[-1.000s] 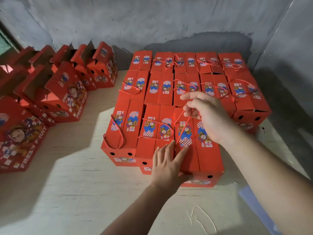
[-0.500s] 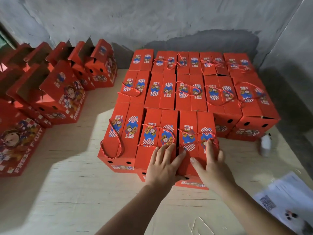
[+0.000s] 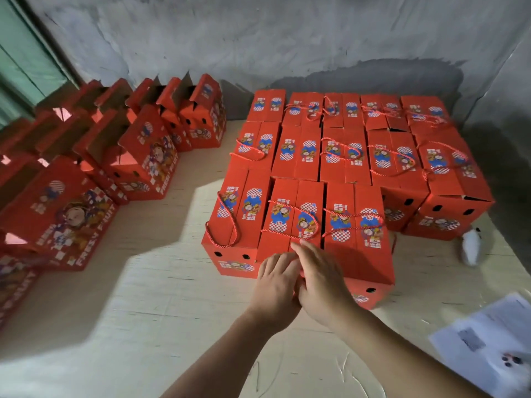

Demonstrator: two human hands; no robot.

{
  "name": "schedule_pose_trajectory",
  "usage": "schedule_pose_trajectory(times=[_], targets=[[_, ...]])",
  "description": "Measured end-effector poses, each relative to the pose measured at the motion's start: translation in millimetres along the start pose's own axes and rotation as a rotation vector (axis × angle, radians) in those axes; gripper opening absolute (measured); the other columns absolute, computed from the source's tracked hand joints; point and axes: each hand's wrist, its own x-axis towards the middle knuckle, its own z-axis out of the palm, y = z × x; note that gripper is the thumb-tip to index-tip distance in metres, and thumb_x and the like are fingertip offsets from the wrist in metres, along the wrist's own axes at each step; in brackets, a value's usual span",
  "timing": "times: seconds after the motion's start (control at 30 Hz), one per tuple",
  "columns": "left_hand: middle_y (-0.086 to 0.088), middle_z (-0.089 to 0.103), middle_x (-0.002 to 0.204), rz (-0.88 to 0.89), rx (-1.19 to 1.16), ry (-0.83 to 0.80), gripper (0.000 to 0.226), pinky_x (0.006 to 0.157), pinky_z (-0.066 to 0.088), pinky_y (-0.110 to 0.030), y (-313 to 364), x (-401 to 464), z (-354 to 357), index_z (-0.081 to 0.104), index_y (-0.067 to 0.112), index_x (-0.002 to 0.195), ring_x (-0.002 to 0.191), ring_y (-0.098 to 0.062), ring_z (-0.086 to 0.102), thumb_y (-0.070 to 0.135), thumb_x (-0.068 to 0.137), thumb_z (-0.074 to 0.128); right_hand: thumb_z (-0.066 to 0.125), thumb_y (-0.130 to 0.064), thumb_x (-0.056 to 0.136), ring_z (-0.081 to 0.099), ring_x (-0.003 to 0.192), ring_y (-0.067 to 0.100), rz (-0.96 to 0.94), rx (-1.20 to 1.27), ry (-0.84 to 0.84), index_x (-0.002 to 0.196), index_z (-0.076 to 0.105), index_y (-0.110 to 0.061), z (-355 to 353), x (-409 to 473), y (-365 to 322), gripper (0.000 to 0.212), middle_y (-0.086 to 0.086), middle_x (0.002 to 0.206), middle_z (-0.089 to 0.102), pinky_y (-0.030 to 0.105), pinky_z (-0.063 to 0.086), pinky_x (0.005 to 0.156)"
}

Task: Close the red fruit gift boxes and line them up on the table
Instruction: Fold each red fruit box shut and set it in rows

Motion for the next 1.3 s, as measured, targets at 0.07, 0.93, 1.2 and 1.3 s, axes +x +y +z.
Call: schedule_pose_trajectory(times=[0.07,0.93,1.2,1.3], targets=[[0.001,0.06,0.135,-0.107,0.003,0.05,0.052,0.102,0.042,-0.04,-18,-19,-19,0.061,0.016,0.135,0.119,-0.026,0.053,0.017,0.082,0.06,0.06,-0.02,0.098,0.031,0.149,0.023,-0.047,0.07,-0.041,0.16,0.027,-0.02,14,10,-29,0.071,0.003,0.162,0.034,0.043,0.028,0.12],[-0.02,0.015,0.166,-1.174,0.35,0.213,0.101,0.123,0.019,-0.052,-466,-44,-330,-0.005,0.041,0.16,0.151,-0.042,0.019,0.027,0.093,0.068,0.091,0.014,0.04,0.063,0.115,0.054,-0.219,-0.548,-0.064,0.116,0.076,-0.003,133,140,-143,0.079,0.024,0.138,0.06,0.065,0.056,0.088],[0.005,0.061,0.075,-0.963,0.323,0.379,0.015,0.05,0.045,-0.026,-485,-49,-324,0.073,0.02,0.1,0.061,-0.016,0.059,0.015,0.093,0.06,0.093,0.011,0.043,0.062,0.116,0.054,-0.214,-0.534,-0.014,0.113,0.077,-0.003,136,139,-150,0.074,0.025,0.139,0.059,0.066,0.053,0.089],[0.002,0.068,0.083,-0.939,0.247,0.33,0.018,0.066,0.059,-0.035,-457,-49,-309,0.072,0.027,0.098,0.073,-0.026,0.066,0.02,0.089,0.058,0.093,0.011,0.042,0.062,0.117,0.053,-0.184,-0.549,-0.021,0.113,0.077,-0.005,135,139,-154,0.074,0.024,0.139,0.06,0.064,0.055,0.089]])
